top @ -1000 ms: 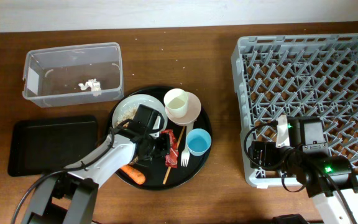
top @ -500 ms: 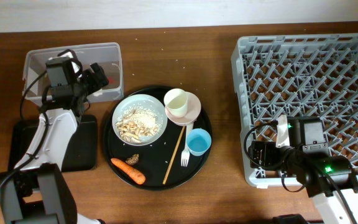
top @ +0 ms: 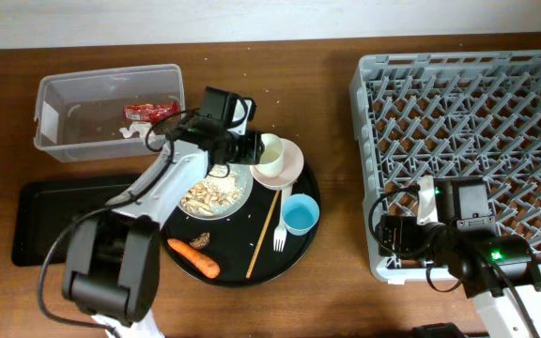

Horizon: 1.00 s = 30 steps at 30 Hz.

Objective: Sort waste into correct bins and load items into the dishwasher rack
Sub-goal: 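Grasp the white cup from the pink bowl with the left gripper, then hand the white cup to the right gripper and place it in the rack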

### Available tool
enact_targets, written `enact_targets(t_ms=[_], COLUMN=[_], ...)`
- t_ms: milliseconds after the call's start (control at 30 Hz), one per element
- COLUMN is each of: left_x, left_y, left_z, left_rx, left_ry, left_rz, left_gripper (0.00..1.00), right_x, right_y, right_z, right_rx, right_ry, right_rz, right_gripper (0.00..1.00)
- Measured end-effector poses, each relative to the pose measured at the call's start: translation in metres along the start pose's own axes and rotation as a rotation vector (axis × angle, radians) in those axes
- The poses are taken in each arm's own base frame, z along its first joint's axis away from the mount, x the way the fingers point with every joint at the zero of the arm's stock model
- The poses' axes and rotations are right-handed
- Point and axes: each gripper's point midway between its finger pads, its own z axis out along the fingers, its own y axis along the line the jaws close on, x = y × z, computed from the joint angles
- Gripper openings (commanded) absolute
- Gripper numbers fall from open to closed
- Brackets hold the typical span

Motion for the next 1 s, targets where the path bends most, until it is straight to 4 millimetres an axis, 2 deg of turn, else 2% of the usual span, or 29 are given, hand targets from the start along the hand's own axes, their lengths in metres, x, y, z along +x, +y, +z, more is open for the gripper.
enact_targets(t_ms=[100, 267, 333, 367, 400, 433, 467, 500, 533, 567, 700, 833, 900, 1000], left_x=[-0.001, 0.009, -0.006, -0.02, -0.029, -0.03, -0.02, -0.014, -0.01, -0.005, 0.014, 0.015, 0.012, 0.016], left_y=[-0.002, 0.001, -0.005, -0.016, -0.03, -0.059, -0.081, -0.097, -0.107, -0.119, -0.154, -0.163, -0.173, -0.182], left_z=[0.002, -0.004, -0.037, -0.068, -0.09, -0.117, -0.129, -0.138, -0.144, -0.153, -0.156, -0.155, -0.155, -0.156], left_rx=[0.012, 0.004, 0.053, 0.14, 0.239, 0.445, 0.602, 0.712, 0.779, 0.863, 0.954, 0.964, 0.981, 0.993], left_ry=[-0.004, 0.038, -0.015, -0.073, -0.105, -0.094, -0.041, -0.004, 0.018, 0.049, 0.139, 0.156, 0.156, 0.187], left_rz=[0.002, -0.014, -0.026, -0.032, -0.04, -0.045, -0.052, -0.049, -0.047, -0.044, -0.02, -0.036, -0.037, -0.051], left_gripper=[0.01, 0.0, 0.0, 0.0, 0.01, 0.0, 0.01, 0.0, 0.01, 0.01, 0.01, 0.0, 0.0, 0.0], right_x=[0.0, 0.0, -0.012, -0.027, -0.049, -0.072, -0.085, -0.085, -0.079, -0.074, -0.07, -0.071, -0.07, -0.07], right_y=[0.0, 0.0, 0.002, 0.002, 0.001, 0.007, 0.032, 0.055, 0.087, 0.107, 0.133, 0.136, 0.139, 0.14], right_z=[0.0, 0.0, 0.0, -0.003, -0.009, -0.017, -0.024, -0.027, -0.034, -0.04, -0.058, -0.066, -0.067, -0.065], right_rx=[0.0, 0.0, -0.007, -0.013, -0.025, -0.098, -0.247, -0.391, -0.609, -0.778, -1.069, -1.114, -1.122, -1.112], right_ry=[0.001, -0.001, -0.048, -0.106, -0.197, -0.285, -0.332, -0.336, -0.319, -0.307, -0.312, -0.336, -0.336, -0.337], right_rz=[-0.001, -0.001, -0.004, -0.002, 0.013, -0.02, -0.121, -0.204, -0.317, -0.381, -0.449, -0.477, -0.487, -0.496], right_gripper=[0.99, 0.99, 0.99, 0.99, 0.99, 0.99, 0.99, 0.98, 0.99, 0.99, 0.99, 0.98, 0.91, 0.75])
